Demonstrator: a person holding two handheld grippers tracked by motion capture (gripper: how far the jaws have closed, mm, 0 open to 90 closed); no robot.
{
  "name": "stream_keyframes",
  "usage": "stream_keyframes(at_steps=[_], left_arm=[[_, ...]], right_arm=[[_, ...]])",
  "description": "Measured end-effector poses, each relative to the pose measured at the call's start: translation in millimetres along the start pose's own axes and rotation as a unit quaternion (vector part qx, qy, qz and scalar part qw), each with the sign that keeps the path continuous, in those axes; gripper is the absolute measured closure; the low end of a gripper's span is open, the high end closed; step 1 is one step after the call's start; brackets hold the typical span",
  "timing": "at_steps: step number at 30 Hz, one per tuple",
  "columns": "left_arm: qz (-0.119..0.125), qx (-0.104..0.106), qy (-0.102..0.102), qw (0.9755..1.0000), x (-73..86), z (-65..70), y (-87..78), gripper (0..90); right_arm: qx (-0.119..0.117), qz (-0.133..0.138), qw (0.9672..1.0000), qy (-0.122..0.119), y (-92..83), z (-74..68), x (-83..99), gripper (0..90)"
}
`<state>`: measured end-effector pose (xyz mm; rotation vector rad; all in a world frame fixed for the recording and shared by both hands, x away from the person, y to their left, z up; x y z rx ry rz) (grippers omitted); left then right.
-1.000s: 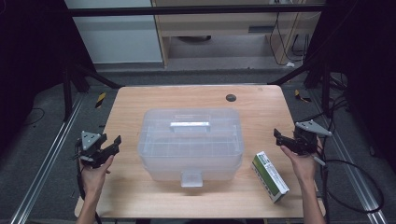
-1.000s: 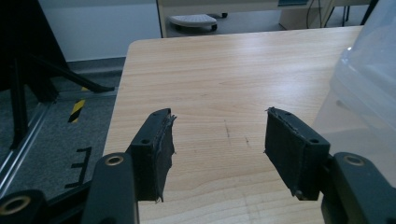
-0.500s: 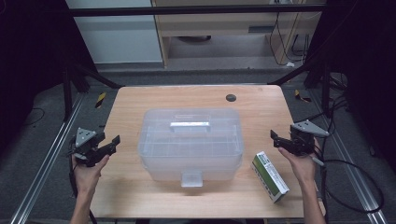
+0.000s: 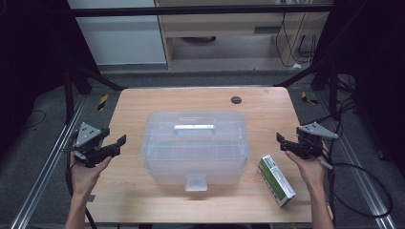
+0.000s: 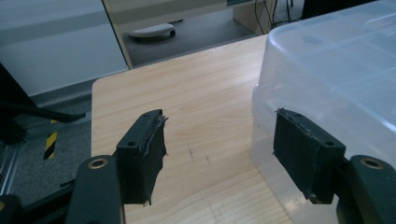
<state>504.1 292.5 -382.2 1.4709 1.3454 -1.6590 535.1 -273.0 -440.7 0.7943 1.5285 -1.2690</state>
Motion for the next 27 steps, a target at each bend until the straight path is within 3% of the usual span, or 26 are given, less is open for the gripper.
stream_keyframes(at_steps=[15,17,26,27], left_arm=[[0.002,0.024,0.041,0.9989,-34.1,12.7,-3.6,33.9],[0.0,0.026,0.052,0.9983,-40.7,15.2,-4.1,33.9],[-0.002,0.037,0.071,0.9968,-52.9,22.1,-1.6,34.6],[0.0,0.04,0.084,0.9957,-56.5,23.9,0.9,34.6]], right_arm=[[-0.004,-0.005,1.0,-0.006,2.3,-3.1,2.9,21.9],[-0.004,-0.007,0.9999,-0.007,2.5,-3.2,3.4,21.8],[-0.007,-0.007,0.9999,-0.009,3.1,-4.1,4.5,21.6],[-0.007,-0.01,0.9999,-0.009,3.7,-4.5,5.5,21.7]])
Point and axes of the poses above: each handheld gripper's, and its own axes: y roughly forward along the jaws, x roughly out of its underside, z roughly to its right, the point moved 6 cm from there along y, roughly forward along the jaws, and after that the axes turned 7 degrees about z, right-handed, at the moved point
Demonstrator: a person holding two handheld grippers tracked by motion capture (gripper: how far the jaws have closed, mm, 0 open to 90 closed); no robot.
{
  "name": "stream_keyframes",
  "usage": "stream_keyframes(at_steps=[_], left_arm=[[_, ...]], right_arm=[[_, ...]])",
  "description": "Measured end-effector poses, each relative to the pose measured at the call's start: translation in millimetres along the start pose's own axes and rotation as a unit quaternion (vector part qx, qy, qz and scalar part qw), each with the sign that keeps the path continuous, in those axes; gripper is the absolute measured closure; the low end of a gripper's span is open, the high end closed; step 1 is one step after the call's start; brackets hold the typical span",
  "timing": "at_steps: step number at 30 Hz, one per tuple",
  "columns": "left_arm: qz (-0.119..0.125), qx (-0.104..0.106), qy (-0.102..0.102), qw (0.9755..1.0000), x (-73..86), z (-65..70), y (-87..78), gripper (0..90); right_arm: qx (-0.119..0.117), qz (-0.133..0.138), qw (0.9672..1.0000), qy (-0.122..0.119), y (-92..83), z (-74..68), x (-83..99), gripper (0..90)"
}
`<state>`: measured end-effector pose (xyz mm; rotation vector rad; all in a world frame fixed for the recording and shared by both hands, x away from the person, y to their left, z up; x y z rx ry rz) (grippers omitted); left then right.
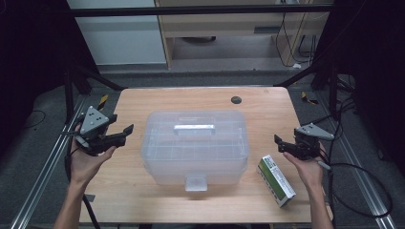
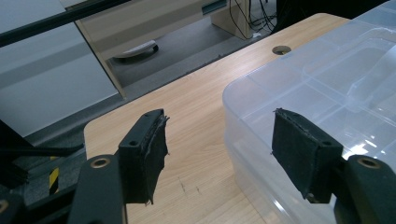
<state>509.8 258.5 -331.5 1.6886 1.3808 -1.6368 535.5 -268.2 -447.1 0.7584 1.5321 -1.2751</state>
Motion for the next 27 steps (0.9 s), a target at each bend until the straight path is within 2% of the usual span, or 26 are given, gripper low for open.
stream_keyframes(at_steps=[2,11,15,16,18,20,21,23,24,27], left_arm=[[-0.006,0.003,-0.001,1.0,-1.3,2.7,0.5,34.3],[-0.011,0.025,0.035,0.999,-18.8,17.3,5.4,33.2],[-0.009,0.029,0.043,0.9986,-24.0,21.3,5.7,33.5],[0.002,0.036,0.057,0.9977,-30.0,22.8,7.0,33.8],[-0.014,0.034,0.062,0.9974,-32.4,25.0,4.2,33.7],[-0.014,0.034,0.065,0.9972,-34.2,26.7,4.2,33.7],[-0.018,0.036,0.075,0.9963,-37.1,28.7,3.8,33.7],[-0.019,0.038,0.078,0.996,-38.2,30.3,3.9,33.7],[-0.022,0.04,0.087,0.9952,-40.4,32.9,4.7,33.7],[-0.023,0.045,0.092,0.9945,-42.9,36.2,6.0,33.7]], right_arm=[[-0.001,-0.002,1.0,0.001,0.4,-0.6,0.8,21.8],[-0.006,-0.004,1.0,0.0,1.0,-2.3,1.7,21.8],[-0.008,-0.006,0.9999,-0.003,1.5,-2.6,2.2,21.8],[-0.009,-0.007,0.9999,-0.001,1.4,-2.8,2.3,21.7],[-0.008,-0.007,0.9999,-0.002,1.4,-2.8,2.3,21.7],[-0.008,-0.007,0.9999,-0.002,1.1,-2.5,2.3,21.7],[-0.006,-0.006,1.0,-0.001,1.0,-2.2,2.1,21.7],[-0.007,-0.005,1.0,0.001,0.7,-1.5,1.9,21.8],[-0.007,-0.005,1.0,0.002,0.6,-1.4,1.8,21.9],[-0.007,-0.005,1.0,0.001,0.6,-1.3,2.0,21.9]])
Point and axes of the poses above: each handheld gripper's, and its own axes: y roughly forward along the jaws, x roughly out of its underside, z roughly to its right, the point moved 6 cm from there along y, roughly forward along the jaws, and after that the axes turned 7 degrees about z, right-handed, at the moved point
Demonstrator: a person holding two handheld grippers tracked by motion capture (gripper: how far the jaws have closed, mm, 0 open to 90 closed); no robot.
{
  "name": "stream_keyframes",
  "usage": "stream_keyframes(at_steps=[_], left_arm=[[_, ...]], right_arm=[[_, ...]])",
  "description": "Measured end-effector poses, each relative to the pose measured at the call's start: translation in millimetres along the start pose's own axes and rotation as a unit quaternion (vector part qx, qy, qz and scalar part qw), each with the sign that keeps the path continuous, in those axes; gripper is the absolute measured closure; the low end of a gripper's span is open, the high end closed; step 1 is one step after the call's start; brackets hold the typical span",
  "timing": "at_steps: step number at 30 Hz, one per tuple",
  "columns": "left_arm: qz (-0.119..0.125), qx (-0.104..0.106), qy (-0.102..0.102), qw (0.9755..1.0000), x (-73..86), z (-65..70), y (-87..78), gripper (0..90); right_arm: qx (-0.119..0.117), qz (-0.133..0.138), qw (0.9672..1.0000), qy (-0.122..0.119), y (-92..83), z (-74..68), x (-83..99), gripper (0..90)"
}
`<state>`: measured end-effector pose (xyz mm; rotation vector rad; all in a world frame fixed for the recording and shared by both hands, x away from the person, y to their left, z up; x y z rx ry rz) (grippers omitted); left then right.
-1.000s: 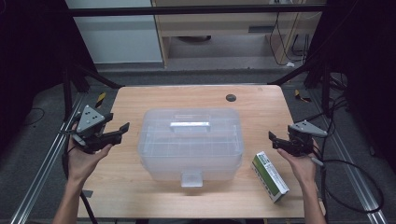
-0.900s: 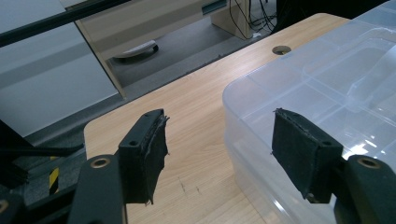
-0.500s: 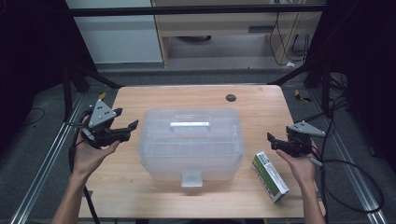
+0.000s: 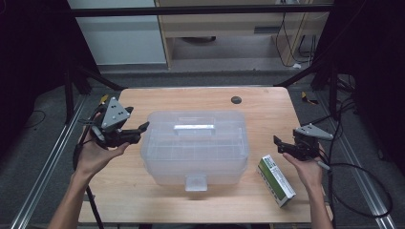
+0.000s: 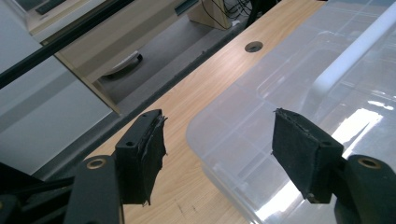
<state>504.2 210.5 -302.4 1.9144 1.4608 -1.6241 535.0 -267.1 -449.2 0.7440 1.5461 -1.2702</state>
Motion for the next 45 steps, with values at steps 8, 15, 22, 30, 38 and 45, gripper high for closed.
stream_keyframes(at_steps=[8,15,22,30,38,45], left_arm=[[-0.011,0.017,0.042,0.9989,-10.3,15.0,8.6,34.0],[-0.02,0.026,0.065,0.9974,-15.8,23.5,14.0,34.8],[-0.038,0.039,0.087,0.9947,-21.9,33.4,17.2,36.9],[-0.061,0.051,0.123,0.9892,-29.2,45.7,24.0,37.3],[-0.076,0.058,0.151,0.9839,-36.1,55.7,29.8,37.3],[-0.087,0.063,0.168,0.98,-38.6,62.1,34.5,37.2]], right_arm=[[0.0,-0.002,1.0,-0.002,-0.1,0.1,0.8,21.9],[-0.004,-0.004,1.0,-0.003,0.6,-0.5,1.4,21.7],[-0.005,-0.01,0.9999,-0.005,1.5,-0.8,2.8,21.3],[-0.008,-0.013,0.9999,-0.006,1.8,-1.1,3.2,20.9],[-0.008,-0.015,0.9998,-0.007,2.2,-1.3,3.9,21.0],[-0.01,-0.017,0.9998,-0.007,2.5,-1.3,4.7,20.9]])
Point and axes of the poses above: each handheld gripper's, and its own axes: y roughly forward along the jaws, x roughly out of its underside, z roughly to its right, the point moved 6 cm from there along y, roughly forward along the jaws, and after that the axes turned 7 degrees about z, right-handed, at the moved point
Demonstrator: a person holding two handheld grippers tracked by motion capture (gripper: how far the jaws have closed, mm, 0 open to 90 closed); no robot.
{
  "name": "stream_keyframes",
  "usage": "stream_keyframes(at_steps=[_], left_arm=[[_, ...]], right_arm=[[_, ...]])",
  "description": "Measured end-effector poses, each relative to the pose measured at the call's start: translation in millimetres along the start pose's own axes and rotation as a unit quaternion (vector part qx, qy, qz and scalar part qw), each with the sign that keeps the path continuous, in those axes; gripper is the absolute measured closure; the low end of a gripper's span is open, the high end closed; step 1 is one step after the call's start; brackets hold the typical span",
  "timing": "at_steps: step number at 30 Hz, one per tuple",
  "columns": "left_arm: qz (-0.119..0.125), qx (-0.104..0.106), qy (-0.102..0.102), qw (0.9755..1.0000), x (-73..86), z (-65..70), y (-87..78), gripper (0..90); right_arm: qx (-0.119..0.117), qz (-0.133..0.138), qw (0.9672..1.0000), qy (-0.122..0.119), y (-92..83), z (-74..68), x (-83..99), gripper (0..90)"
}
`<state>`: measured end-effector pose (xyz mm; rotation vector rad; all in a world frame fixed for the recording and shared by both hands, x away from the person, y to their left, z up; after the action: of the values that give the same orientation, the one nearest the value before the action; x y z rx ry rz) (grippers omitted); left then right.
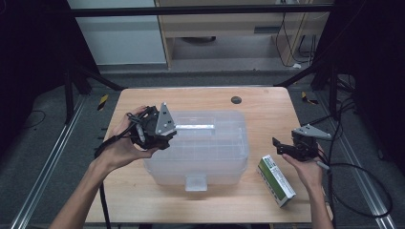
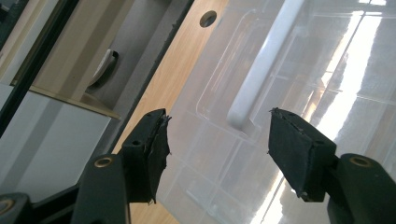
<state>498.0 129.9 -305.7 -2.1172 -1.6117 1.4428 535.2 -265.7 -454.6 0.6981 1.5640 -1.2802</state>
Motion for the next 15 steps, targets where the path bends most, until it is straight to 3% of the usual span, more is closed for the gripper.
stream_keyframes(at_steps=[15], left_arm=[[-0.022,0.015,0.051,0.9984,-11.8,10.8,9.9,37.0]], right_arm=[[-0.006,-0.006,1.0,-0.005,1.5,-2.1,1.7,21.1]])
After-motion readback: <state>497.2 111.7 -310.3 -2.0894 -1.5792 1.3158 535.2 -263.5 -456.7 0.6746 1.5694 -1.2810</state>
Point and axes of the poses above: each handheld gripper's, and its own axes: y roughly forward along the jaws, x roughly out of its underside, z roughly to its right, the point moved 6 cm from there along y, roughly forward along the jaws, and after that the axes turned 7 degrees about z, right-handed, at the moved point
